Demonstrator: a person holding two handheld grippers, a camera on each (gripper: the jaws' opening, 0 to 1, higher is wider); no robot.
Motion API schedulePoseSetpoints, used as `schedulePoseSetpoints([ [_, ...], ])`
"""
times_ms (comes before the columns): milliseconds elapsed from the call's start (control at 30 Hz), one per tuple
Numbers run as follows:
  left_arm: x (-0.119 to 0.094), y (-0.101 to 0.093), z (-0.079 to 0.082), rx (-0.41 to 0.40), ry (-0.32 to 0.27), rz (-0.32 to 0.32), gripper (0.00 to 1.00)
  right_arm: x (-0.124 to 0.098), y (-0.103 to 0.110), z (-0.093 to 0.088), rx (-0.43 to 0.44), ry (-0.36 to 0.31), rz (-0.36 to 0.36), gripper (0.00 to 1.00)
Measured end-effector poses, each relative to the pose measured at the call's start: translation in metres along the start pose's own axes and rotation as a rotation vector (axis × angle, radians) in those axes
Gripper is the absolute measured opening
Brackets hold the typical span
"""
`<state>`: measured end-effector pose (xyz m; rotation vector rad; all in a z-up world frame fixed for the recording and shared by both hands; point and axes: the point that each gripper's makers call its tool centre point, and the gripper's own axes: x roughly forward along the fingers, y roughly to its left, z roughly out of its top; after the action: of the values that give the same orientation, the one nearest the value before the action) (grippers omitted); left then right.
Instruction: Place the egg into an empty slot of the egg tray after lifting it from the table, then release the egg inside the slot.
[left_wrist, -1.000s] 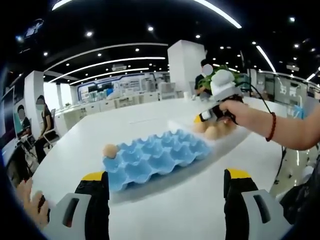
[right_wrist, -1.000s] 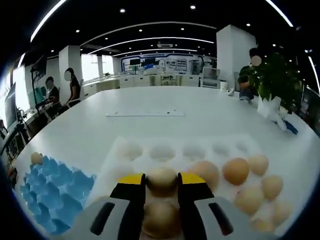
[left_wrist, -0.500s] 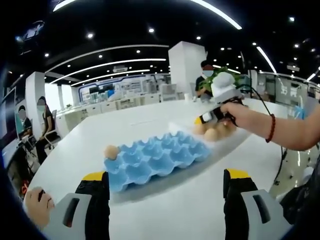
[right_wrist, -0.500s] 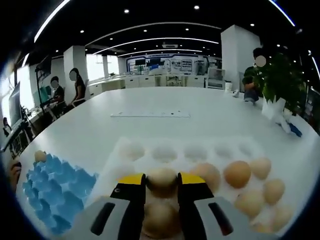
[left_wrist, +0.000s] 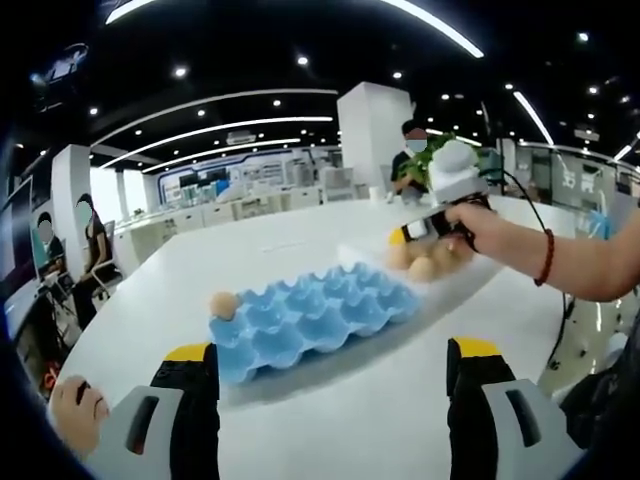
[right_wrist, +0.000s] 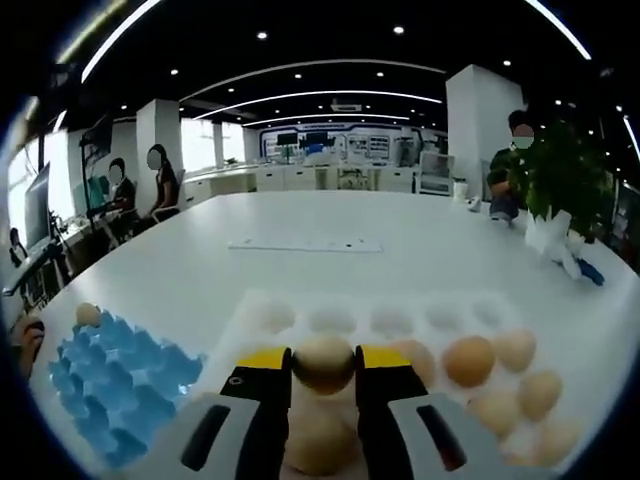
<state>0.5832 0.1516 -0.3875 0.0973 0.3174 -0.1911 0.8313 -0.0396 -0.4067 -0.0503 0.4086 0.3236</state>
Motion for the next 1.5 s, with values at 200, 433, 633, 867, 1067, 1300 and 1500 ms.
schedulePoseSetpoints([
  [200, -0.001, 0.0, 0.001, 0.001, -0.002, -0.002, 0.96, -0.004, 0.007, 0.01, -0.006, -0.046, 0.035, 0.26],
  [433, 0.0, 0.0, -0.001, -0.004, 0.0, 0.0, 0.96, -0.006, 0.024, 0.018, -0.04, -0.086, 0.118, 0.26],
  [633, 0.0, 0.001, -0.004, -0.008, 0.008, 0.002, 0.96, -0.007, 0.039, 0.017, -0.057, -0.099, 0.177, 0.26],
  [867, -0.002, 0.004, -0.004, -0.016, 0.005, 0.009, 0.96, -0.013, 0.063, 0.023, -0.098, -0.145, 0.274, 0.26],
  [1067, -0.001, 0.003, -0.005, -0.012, 0.011, 0.008, 0.96, -0.022, 0.077, 0.024, -0.118, -0.163, 0.318, 0.26],
  [1300, -0.001, 0.002, -0.005, -0.008, 0.015, 0.01, 0.96, -0.032, 0.093, 0.024, -0.136, -0.18, 0.379, 0.26],
  [1500, -0.002, 0.002, -0.006, -0.006, 0.016, 0.012, 0.96, -0.036, 0.112, 0.025, -0.152, -0.182, 0.434, 0.26],
])
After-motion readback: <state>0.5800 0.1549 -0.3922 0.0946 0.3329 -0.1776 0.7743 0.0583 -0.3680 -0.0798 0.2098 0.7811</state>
